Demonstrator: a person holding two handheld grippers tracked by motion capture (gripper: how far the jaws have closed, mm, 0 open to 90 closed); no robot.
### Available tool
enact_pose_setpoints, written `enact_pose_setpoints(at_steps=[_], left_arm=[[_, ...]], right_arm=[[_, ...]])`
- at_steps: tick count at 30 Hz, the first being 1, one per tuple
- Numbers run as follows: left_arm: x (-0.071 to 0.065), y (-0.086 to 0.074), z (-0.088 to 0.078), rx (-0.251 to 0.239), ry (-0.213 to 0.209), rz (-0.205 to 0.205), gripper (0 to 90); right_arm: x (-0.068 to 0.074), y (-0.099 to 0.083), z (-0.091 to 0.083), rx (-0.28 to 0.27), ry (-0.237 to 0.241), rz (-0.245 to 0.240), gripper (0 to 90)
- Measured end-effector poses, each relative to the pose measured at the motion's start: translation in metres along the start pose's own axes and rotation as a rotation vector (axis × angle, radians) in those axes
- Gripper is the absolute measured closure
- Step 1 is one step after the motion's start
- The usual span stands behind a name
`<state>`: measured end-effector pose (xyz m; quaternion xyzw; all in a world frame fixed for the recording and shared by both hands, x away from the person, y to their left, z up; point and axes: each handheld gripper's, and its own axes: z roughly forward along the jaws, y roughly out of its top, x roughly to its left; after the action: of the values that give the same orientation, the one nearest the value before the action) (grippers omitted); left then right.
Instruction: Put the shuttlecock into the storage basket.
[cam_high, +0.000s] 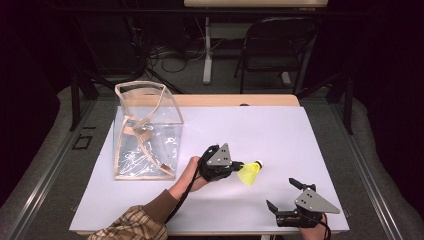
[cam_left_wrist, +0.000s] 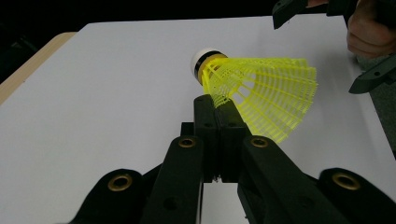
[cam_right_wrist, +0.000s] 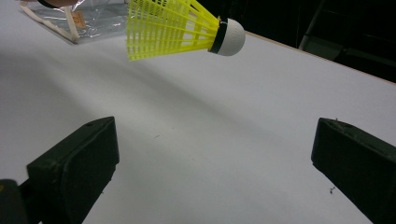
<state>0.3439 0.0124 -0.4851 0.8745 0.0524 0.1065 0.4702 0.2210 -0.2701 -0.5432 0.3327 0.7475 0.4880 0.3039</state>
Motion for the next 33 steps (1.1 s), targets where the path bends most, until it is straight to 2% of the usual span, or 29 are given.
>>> enact_pose_setpoints(at_steps=[19,33], left_arm=[[0.008,0.011,-0.009,-0.015,0.033,0.020,89.3],[0.012,0.012,-0.014,-0.023,0.052,0.014,89.3]], right_arm=[[0.000,0.000,0.000,0.004,0.003,0.001,0.5],[0.000,0.000,0.001,0.003,0.007,0.002,0.5]])
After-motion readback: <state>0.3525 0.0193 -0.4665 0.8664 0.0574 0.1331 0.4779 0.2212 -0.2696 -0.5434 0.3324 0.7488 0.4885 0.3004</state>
